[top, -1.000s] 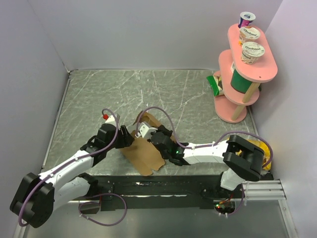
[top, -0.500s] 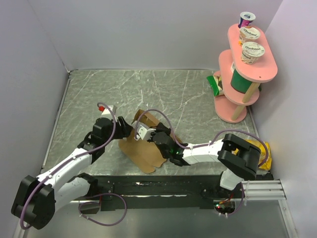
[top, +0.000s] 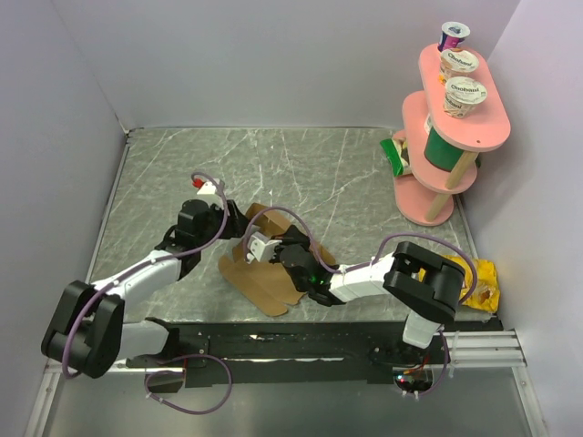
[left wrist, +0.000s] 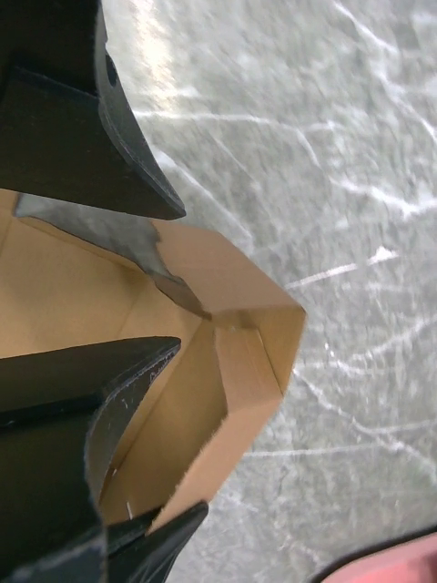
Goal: Fold the paper box
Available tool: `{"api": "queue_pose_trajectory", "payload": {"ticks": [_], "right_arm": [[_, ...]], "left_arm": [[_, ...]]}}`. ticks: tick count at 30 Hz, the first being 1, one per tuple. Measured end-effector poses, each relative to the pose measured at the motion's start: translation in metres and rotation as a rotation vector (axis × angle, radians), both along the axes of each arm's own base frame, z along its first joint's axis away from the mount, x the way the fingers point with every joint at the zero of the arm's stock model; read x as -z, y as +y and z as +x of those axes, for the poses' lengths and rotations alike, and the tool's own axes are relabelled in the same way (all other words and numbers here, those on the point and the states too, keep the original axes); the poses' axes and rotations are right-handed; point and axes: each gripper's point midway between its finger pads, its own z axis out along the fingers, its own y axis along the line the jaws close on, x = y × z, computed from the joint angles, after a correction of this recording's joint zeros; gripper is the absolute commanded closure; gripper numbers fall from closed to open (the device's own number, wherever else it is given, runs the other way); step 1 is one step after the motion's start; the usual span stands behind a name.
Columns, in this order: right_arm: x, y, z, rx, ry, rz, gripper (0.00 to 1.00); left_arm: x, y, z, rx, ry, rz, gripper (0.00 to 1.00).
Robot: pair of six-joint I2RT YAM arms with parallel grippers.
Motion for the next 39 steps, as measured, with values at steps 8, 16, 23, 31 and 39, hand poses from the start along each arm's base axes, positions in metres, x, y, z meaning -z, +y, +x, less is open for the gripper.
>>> {"api": "queue_pose_trajectory", "payload": {"ticks": [8,16,23,31,39], "right_arm": [[0.002,0.002,-0.001,-0.014,0.007,-0.002,1.00],[0.002,0.002,-0.001,-0.015,0.009,0.001,1.00],[0.000,-0.004,0.000,0.029,0.016,0.038,0.43],[-0.044,-0.021,-0.015,0.073,0.074,0.256,0.26],[-0.079,-0.050,-0.044,0.103,0.186,0.549,0.25]], "left_arm": [[0.006,-0.012,0.009,0.072,-0.042,0.008,0.43],[0.025,-0.016,0.021,0.085,-0.024,0.047,0.82],[0.023,-0.022,0.024,0.099,-0.072,0.077,0.99],[0.043,-0.034,-0.002,0.111,-0.120,0.129,0.99],[0.036,-0.031,-0.010,0.035,-0.195,0.165,0.99]]}}
